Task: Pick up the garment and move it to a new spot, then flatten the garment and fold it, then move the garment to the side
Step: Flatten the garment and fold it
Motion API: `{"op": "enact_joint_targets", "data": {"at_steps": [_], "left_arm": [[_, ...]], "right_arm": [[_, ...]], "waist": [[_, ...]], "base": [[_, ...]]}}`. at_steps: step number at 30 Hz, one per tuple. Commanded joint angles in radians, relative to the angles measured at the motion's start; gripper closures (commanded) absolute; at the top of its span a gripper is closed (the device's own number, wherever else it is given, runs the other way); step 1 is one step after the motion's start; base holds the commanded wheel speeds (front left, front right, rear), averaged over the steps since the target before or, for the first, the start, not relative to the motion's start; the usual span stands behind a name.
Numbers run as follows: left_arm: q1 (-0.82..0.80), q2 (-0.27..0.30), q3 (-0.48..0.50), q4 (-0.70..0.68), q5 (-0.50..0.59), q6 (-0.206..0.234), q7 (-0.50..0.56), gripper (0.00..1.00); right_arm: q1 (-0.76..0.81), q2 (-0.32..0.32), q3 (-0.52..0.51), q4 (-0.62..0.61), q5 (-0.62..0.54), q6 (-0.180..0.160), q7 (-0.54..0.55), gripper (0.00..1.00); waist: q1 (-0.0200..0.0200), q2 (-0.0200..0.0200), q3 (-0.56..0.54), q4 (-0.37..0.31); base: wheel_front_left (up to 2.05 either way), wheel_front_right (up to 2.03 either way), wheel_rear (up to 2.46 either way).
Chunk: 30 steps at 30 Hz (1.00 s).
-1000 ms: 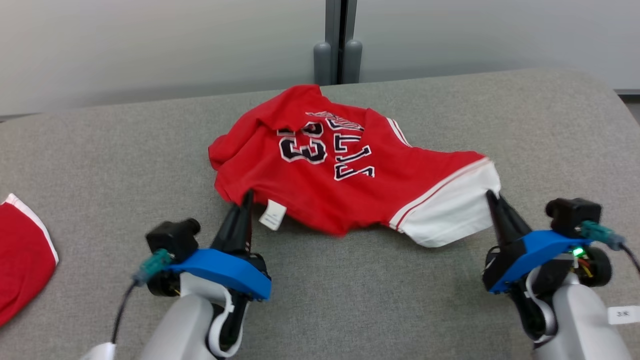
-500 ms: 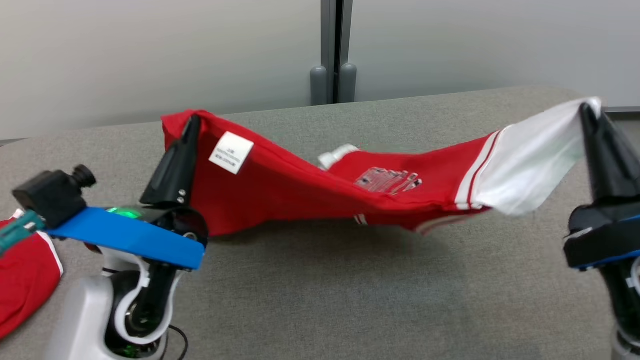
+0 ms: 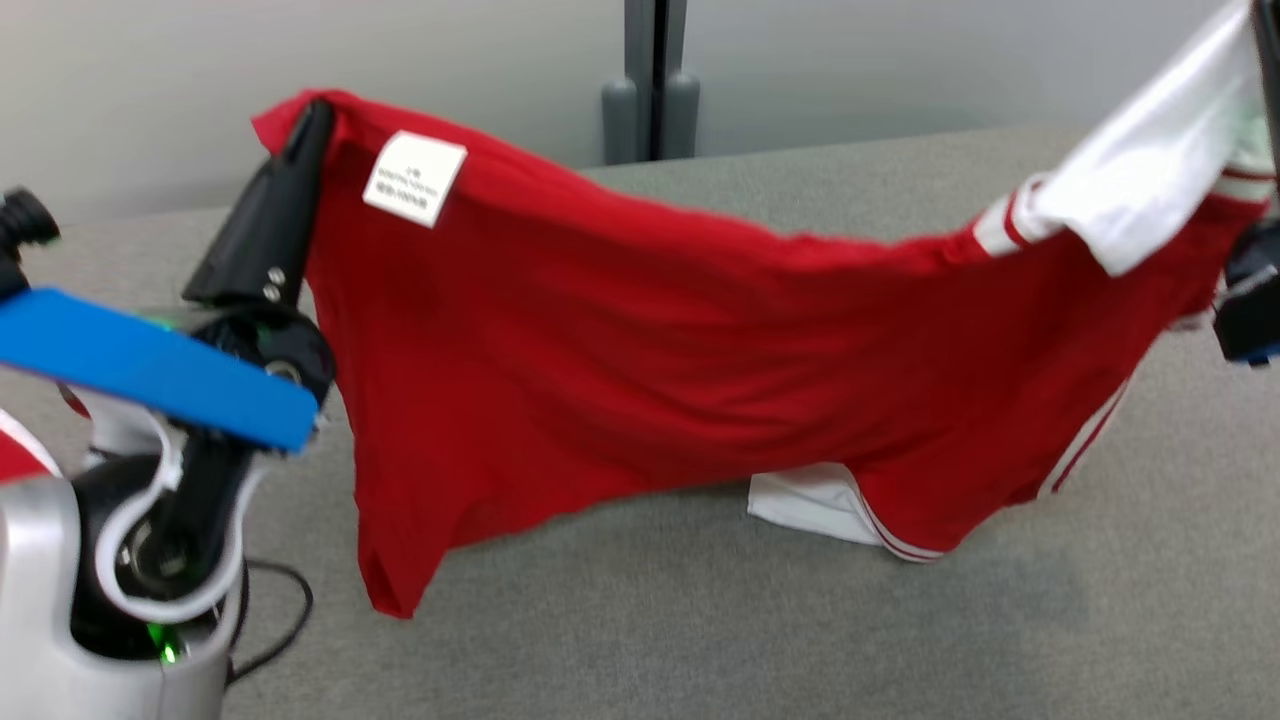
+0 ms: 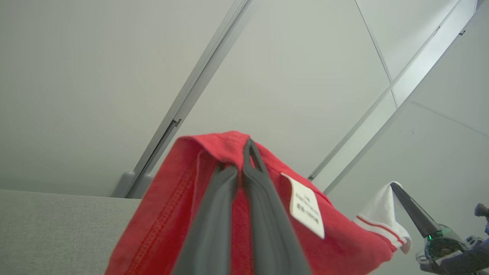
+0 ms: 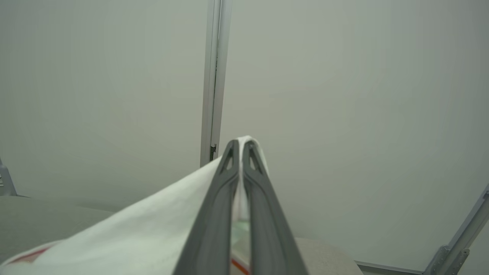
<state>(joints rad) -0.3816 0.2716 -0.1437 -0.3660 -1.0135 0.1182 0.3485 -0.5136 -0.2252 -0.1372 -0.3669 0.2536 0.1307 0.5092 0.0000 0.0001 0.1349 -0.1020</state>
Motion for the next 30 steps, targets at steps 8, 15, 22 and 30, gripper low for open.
{"op": "enact_joint_targets", "data": {"at_steps": [8, 15, 22, 30], "left_arm": [[-0.301, 0.047, 0.013, 0.241, 0.096, -0.023, -0.035, 1.00], [-0.605, 0.048, 0.016, 0.469, 0.184, -0.088, -0.165, 1.00], [-0.816, 0.045, 0.029, 0.608, 0.230, -0.147, -0.300, 1.00], [-0.755, 0.026, -0.005, 0.716, 0.243, -0.212, -0.404, 1.00]], "right_arm": [[-0.375, -0.057, 0.128, 0.374, 0.035, 0.000, -0.156, 1.00], [-0.740, -0.102, 0.267, 0.648, -0.021, 0.000, -0.418, 1.00], [-0.981, -0.116, 0.265, 0.782, -0.029, 0.000, -0.647, 1.00], [-0.867, -0.138, 0.372, 0.889, 0.026, 0.000, -0.670, 1.00]], "waist": [[0.0000, -0.0001, 0.198, -0.013], [0.0000, -0.0001, 0.290, -0.012], [0.0000, -0.0001, 0.317, -0.013], [0.0000, -0.0001, 0.368, -0.031]], "base": [[0.00, 0.00, 0.00], [0.00, 0.00, 0.00], [0.00, 0.00, 0.00], [0.00, 0.00, 0.00]]}}
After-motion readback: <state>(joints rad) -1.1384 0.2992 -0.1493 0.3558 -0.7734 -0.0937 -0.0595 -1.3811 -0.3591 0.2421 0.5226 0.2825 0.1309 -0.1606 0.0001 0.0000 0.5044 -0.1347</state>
